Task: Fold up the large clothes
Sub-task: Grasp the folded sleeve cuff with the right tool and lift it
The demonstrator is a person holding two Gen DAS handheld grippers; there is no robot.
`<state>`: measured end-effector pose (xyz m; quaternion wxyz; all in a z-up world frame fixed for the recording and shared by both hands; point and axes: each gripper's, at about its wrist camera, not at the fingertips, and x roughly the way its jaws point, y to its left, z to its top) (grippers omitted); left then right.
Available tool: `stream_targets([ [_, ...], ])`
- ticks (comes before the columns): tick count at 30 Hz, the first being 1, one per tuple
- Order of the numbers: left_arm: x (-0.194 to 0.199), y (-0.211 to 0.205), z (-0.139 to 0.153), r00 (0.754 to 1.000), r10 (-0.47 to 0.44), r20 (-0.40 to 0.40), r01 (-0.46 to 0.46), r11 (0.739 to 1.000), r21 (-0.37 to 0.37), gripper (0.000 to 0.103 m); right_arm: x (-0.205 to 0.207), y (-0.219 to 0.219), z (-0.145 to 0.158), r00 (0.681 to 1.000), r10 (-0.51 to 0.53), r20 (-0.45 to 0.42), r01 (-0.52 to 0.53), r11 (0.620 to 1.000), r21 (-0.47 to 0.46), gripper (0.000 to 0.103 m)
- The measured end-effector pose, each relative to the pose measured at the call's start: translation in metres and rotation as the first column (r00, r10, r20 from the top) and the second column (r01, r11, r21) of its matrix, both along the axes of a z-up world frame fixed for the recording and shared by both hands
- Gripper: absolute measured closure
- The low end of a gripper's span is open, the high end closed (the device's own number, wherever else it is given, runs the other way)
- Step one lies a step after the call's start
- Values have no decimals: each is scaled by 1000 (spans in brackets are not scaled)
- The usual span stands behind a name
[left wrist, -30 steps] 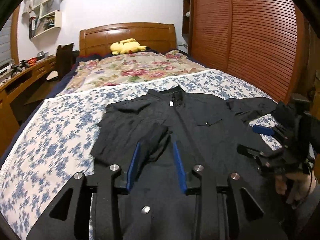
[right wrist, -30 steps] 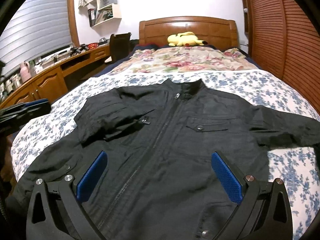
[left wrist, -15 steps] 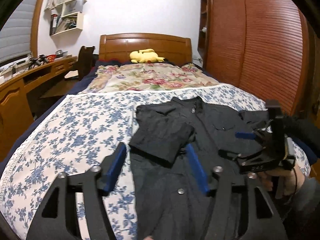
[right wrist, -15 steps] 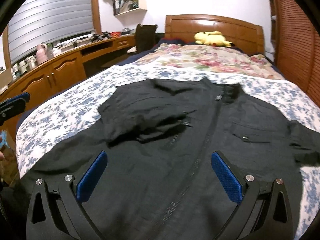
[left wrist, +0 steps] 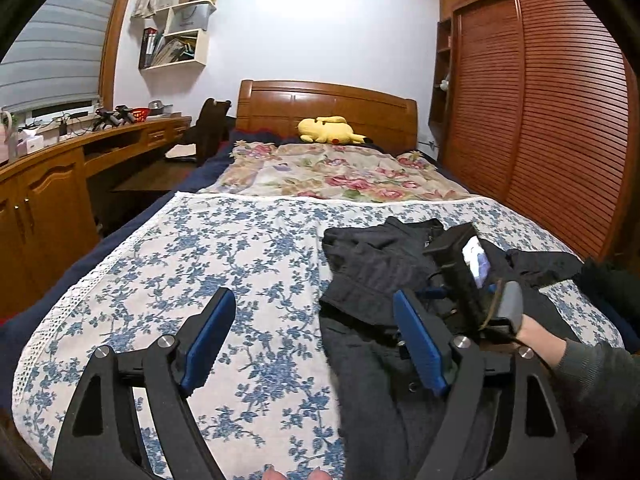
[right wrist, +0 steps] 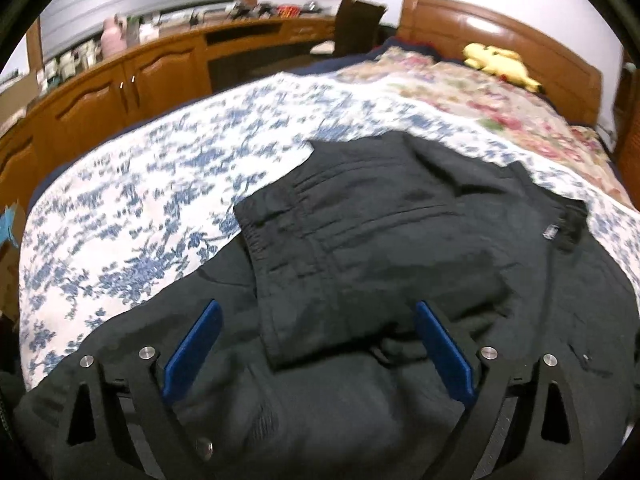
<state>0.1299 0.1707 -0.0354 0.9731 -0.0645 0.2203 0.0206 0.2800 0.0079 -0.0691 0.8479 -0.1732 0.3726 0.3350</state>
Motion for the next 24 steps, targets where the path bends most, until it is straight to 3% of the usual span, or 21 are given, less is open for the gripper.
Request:
stream_targets([
  [4,-3,5,-5,1000,8,-9,-8,1000,3,21,17,11,-15,1000,-8,-23,6,997,-77,11],
  [7,-5,8,-6,1000,9,-14,-9,1000,1,21,24,11,-23,1000,-17,-3,17,991,-133,26],
  [11,-5,7,-6,1000,7,-9,-7,1000,-13,21,22,-2,-13,999,-30,31,33,993,-113,76],
  [12,-5,6,-5,1000,4,-7,-4,1000,-16,21,19,-7,-8,999,-35,36,38,995,-89,82],
  [16,-3,-4,-2,1000,-17,-1,17,1000,-19,20,0,-45,25,996,-65,56,62,996,65,88],
  [24,5,-30,2,998,-60,6,60,998,-9,21,-73,-132,97,979,-104,173,55,963,265,90],
])
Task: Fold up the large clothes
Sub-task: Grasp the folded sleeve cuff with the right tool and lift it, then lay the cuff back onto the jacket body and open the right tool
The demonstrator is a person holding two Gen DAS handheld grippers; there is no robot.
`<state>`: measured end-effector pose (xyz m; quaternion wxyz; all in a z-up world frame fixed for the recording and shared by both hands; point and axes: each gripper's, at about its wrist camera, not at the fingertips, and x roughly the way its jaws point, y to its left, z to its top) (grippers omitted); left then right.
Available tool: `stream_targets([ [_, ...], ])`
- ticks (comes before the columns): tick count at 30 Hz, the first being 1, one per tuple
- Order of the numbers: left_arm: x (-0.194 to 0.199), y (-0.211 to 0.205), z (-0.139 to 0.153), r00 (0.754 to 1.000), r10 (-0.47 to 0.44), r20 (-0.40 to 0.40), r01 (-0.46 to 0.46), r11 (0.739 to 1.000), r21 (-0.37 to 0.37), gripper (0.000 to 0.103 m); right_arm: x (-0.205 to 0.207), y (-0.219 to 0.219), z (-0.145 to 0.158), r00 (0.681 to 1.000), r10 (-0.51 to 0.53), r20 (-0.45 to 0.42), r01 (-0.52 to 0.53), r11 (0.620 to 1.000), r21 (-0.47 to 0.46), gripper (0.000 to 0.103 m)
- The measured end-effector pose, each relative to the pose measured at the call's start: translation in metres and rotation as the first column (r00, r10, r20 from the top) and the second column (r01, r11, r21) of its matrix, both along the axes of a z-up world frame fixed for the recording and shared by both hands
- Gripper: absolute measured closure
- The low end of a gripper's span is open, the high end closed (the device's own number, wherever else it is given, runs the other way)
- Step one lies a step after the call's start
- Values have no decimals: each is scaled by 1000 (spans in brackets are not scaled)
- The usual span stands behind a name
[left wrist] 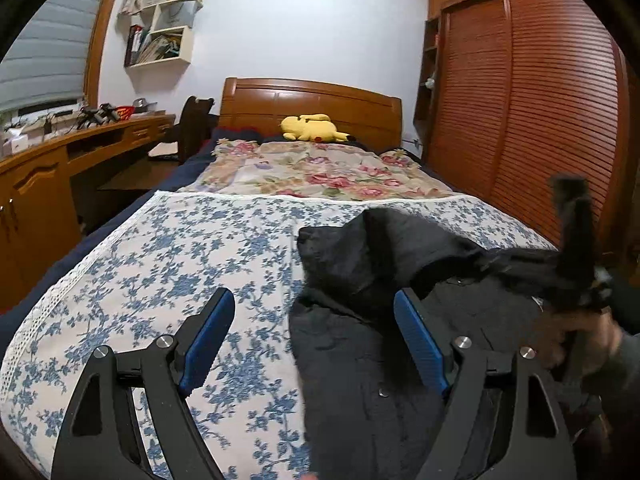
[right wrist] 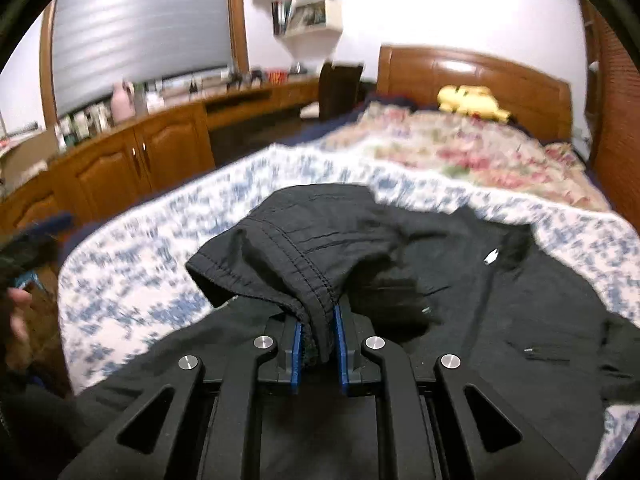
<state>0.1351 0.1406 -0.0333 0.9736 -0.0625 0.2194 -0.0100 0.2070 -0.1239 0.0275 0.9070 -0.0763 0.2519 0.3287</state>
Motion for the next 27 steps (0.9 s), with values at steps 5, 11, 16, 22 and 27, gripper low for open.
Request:
stream_targets([
  [5,4,-19,2,1000,-19,14,18,1000,23,20,-31,-42,17,998,-50,44,47,997,61,90],
  [11,13,-35,4,999,-48,17,48,999,17,20,-51,-75,0,986,-161,46,158,986,62,90],
  [16,23,-46,4,998,-69,10,69,998,-5,20,-29,-105,-46,958,-274,-86,277,961,19,90],
  [22,32,-62,3,996,-88,3,88,996,-11,20,-15,-124,-91,926,-320,-201,322,946,-22,89],
  [27,40,-75,0,994,-107,-9,107,994,-8,20,-18,-116,-92,921,-355,-157,342,934,-103,79],
])
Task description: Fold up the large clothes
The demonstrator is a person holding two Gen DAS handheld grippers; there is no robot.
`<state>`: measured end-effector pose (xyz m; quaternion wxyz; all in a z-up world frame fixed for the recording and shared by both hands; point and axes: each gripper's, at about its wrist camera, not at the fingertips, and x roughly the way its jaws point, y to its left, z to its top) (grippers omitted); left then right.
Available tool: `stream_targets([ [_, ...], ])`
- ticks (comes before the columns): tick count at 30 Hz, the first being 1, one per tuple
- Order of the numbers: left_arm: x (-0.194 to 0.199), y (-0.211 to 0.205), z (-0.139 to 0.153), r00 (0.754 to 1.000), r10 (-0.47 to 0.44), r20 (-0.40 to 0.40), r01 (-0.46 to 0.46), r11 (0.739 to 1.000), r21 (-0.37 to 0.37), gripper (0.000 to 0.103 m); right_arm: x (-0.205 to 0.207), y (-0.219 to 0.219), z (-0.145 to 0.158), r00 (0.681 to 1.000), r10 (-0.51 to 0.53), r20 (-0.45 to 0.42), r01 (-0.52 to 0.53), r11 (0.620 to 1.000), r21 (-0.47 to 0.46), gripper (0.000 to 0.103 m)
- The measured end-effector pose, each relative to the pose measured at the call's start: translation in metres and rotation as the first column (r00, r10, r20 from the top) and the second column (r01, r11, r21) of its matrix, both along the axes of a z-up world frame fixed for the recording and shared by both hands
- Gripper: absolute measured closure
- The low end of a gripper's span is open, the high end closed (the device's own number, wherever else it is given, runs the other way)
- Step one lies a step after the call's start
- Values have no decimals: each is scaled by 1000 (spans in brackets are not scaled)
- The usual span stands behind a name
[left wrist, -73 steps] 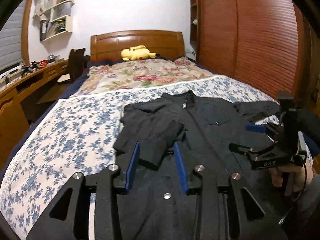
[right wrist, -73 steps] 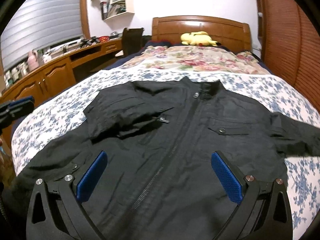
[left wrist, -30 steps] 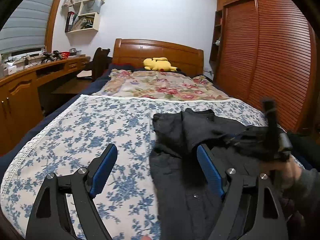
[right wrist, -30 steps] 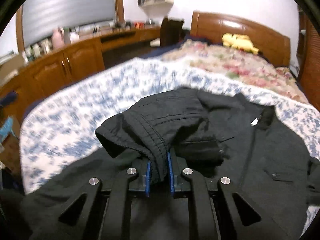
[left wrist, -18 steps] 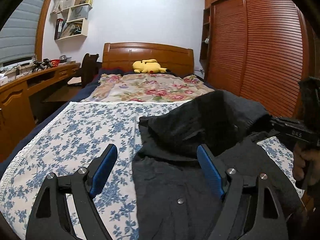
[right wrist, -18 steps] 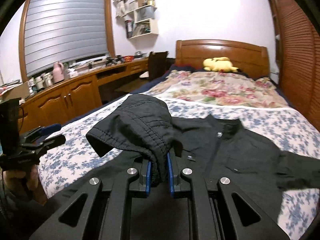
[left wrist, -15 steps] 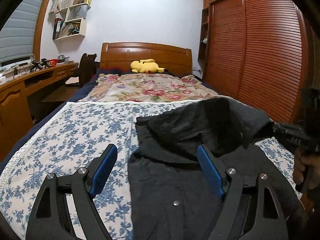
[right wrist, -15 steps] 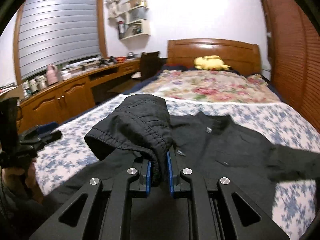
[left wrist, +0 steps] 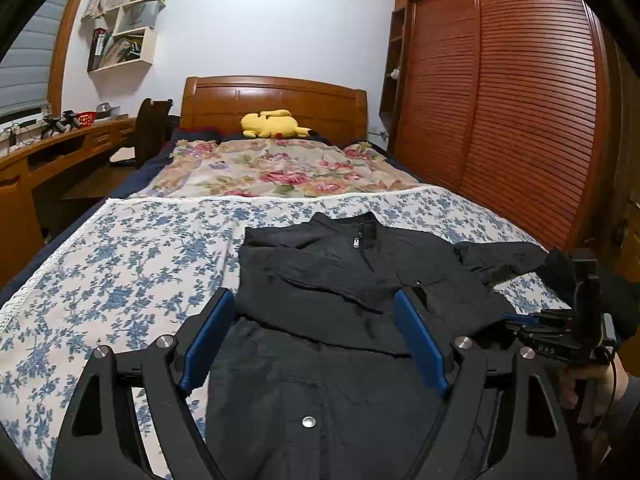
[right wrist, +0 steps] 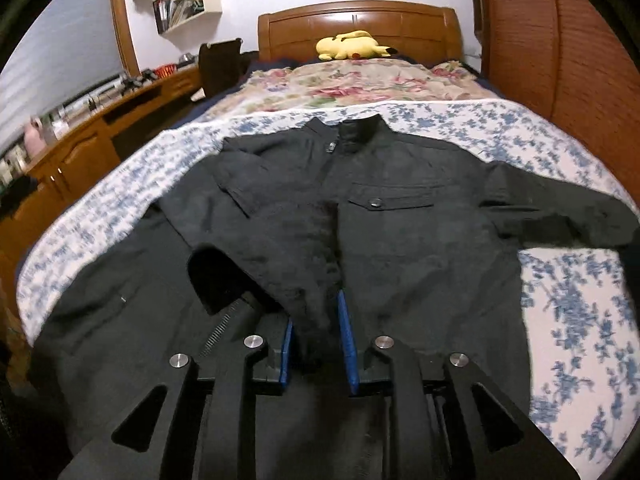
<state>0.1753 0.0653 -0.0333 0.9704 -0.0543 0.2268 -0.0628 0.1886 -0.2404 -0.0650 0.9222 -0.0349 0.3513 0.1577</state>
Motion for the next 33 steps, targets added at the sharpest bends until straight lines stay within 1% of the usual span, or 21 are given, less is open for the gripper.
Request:
stream_targets([
  [1,2,-3,0,1000,-4,-3,4,1000,2,21,-1,2,5,1000,1,2,-1,1000,-14,76],
  [3,4,-7,-1,1000,-10,-6,10,1000,7,20,0,3,11,1000,3,14,-3,1000,-31,67],
  [4,5,-10,-1,1000,-13,-6,13,1000,10,20,-7,1,20,1000,7,23,-6,999,-36,65],
  [6,5,-16,-1,1000,-19,-4,19,1000,13,20,-13,2,23,999,16,37,-15,999,-44,58],
  [9,7,-22,-2,1000,-26,-6,26,1000,17,20,-20,7,21,998,33,50,-30,998,-61,51],
  [11,9,-25,-4,999,-30,-12,30,999,23,20,-21,2,24,997,51,56,-47,997,-68,49],
  [18,13,-32,-6,999,-32,-23,33,999,42,20,-18,18,22,990,113,79,-107,991,-74,43],
  [28,13,-30,-6,999,-26,-22,27,999,40,20,13,41,12,984,176,23,-174,982,-67,41],
  [31,13,-27,-5,1000,-23,-21,24,999,39,20,20,50,7,980,199,-2,-199,977,-75,37],
  [32,12,-27,-5,1000,-22,-21,23,999,39,20,23,53,3,979,204,-11,-204,975,-88,33],
  [33,12,-26,-5,1000,-23,-20,24,999,38,20,25,56,1,978,208,-18,-209,973,-99,32],
])
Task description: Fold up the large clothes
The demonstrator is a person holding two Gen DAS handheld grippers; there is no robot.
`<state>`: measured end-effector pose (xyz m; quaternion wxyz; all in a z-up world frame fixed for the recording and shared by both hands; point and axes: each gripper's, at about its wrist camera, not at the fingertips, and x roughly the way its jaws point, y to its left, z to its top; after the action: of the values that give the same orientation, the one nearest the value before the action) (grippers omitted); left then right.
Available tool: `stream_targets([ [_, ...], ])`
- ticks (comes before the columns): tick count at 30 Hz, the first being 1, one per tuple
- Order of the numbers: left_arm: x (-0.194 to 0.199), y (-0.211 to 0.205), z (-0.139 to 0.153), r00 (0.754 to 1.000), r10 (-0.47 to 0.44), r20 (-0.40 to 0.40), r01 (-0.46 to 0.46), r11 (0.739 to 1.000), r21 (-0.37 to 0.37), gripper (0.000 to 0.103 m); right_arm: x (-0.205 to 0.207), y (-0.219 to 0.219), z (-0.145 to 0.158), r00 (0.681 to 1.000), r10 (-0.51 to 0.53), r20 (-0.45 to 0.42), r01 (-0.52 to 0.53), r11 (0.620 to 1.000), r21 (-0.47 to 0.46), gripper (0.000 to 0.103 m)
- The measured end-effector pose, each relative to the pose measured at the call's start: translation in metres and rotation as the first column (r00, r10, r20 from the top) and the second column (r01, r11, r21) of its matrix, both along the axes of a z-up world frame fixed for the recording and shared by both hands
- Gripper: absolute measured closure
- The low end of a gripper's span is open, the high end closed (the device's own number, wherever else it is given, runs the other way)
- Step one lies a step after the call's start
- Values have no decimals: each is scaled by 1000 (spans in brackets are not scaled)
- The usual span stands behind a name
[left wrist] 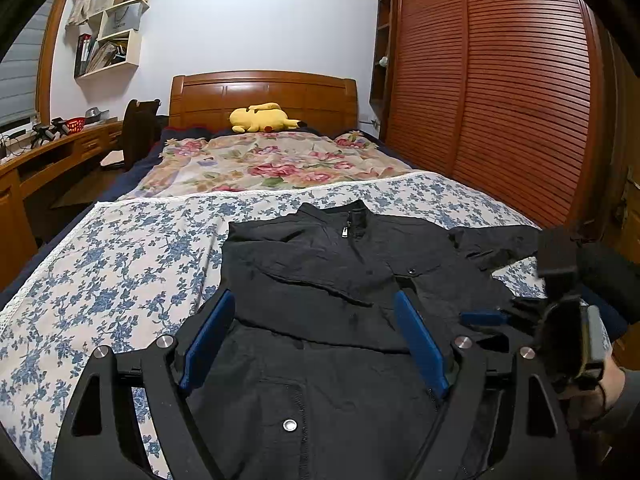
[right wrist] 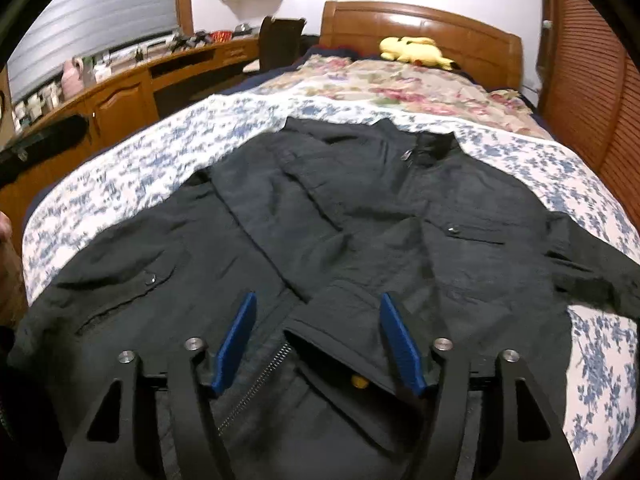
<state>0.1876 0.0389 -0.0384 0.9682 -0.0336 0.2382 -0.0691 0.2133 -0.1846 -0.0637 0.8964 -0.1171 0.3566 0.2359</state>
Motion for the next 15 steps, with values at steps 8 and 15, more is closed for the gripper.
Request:
stream_targets([
  [8,0,1,1,1000,0,0,0,1000,2,20,20,7,-22,998,-51,-19,47,982,-181,30],
  [15,-2,2,1,1000,-4,-1,4,1000,4,20,19,-8,-11,999,0,-35,-7,979,-203,87],
])
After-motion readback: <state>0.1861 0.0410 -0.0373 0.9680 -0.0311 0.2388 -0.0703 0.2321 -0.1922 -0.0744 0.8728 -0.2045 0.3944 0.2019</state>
